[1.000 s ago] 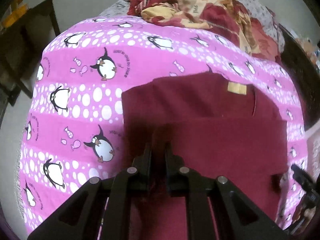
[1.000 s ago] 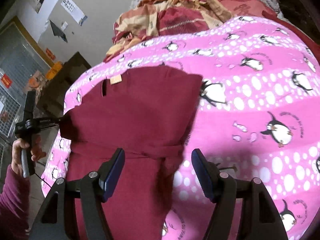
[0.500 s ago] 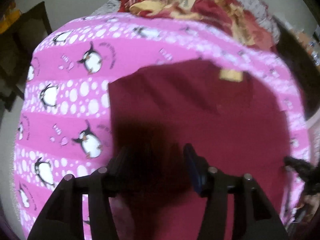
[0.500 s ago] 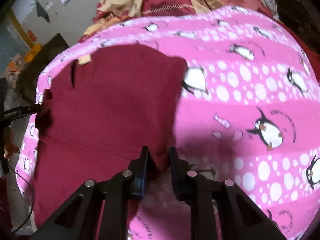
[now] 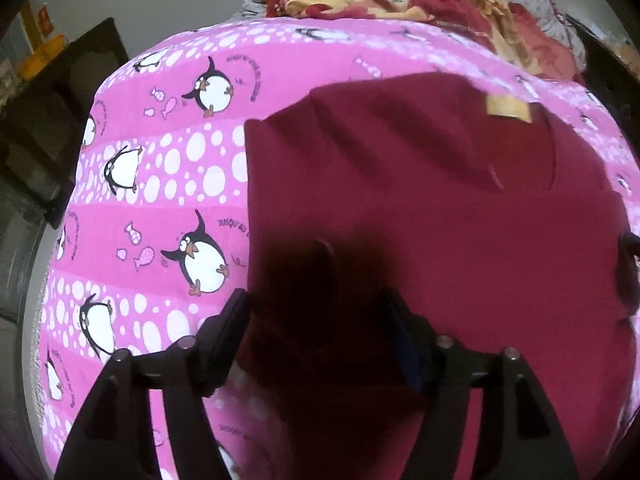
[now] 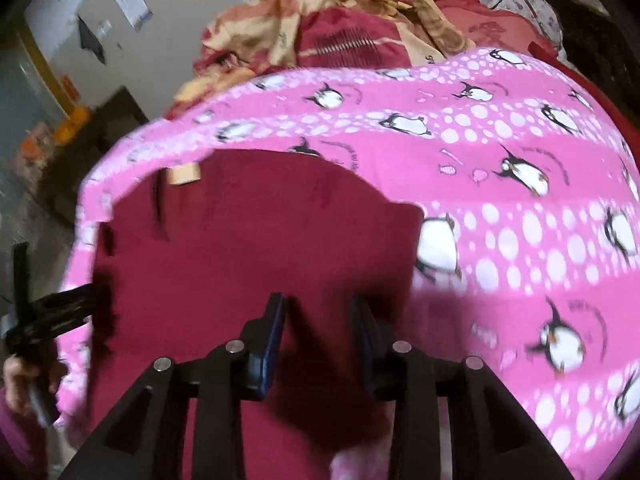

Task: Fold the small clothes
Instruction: 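Grasp the hem with the right tool and lift it toward the collar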

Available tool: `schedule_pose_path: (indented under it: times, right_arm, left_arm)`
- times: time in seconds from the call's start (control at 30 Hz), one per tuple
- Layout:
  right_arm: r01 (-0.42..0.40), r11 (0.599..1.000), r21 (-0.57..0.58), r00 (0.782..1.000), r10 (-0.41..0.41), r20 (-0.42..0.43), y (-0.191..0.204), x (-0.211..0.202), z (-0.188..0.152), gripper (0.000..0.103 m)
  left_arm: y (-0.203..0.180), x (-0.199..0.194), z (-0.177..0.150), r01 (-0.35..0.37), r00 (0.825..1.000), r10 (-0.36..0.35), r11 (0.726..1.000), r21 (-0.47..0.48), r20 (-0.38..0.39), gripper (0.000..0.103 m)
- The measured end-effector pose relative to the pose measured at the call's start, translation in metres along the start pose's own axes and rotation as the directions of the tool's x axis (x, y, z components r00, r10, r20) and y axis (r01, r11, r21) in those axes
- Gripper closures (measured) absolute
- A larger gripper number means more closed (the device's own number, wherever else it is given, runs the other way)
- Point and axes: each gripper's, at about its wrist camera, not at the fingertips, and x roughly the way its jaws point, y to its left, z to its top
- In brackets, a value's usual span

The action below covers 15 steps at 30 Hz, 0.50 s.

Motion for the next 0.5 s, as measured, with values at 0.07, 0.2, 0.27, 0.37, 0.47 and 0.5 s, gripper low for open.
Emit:
schedule_pose_path:
  times: [0.07, 0.2, 0.27, 0.37, 0.47, 0.5]
  right_arm:
    - [0.028, 0.999, 0.030, 1.000, -0.027, -0.003, -0.011, 0.011, 0.004, 0.067]
    - [0.019, 0.998, 0.065, 1.000, -0.020, 0.003, -0.014, -0.007, 0.002, 0.067]
    - [0.013, 1.000, 0.020, 1.000, -0.013, 0.010, -0.005, -0.021, -0.006, 0.066]
    - [0.007, 0.999, -0.045, 1.000, -0.008, -0.014, 0.009, -0.030, -0.025, 0.062]
    - [0.068, 0.992, -0.107, 0.995, -0.075, -0.067, 0.012, -0.017, -0.045, 0.057]
    - [0.108, 0.987, -0.120, 0.990, -0.117, -0.074, 0.010, -0.010, -0.049, 0.057]
  left_arm:
    - [0.000, 0.003, -0.002, 0.001, 1.000, -0.001, 1.000, -0.016, 0.006, 0.029]
    - [0.002, 0.003, -0.004, -0.007, 1.000, 0.007, 1.000, -0.024, 0.010, 0.025]
    - [0.002, 0.003, -0.004, -0.006, 1.000, 0.006, 1.000, -0.022, 0.014, 0.025]
    - [0.001, 0.003, -0.004, -0.007, 1.000, 0.007, 1.000, -0.028, 0.019, 0.024]
    - [0.001, 0.000, -0.008, -0.012, 1.000, 0.013, 0.999, -0.034, 0.025, 0.024]
    - [0.000, -0.003, -0.010, -0.015, 1.000, 0.016, 0.999, -0.033, 0.026, 0.024]
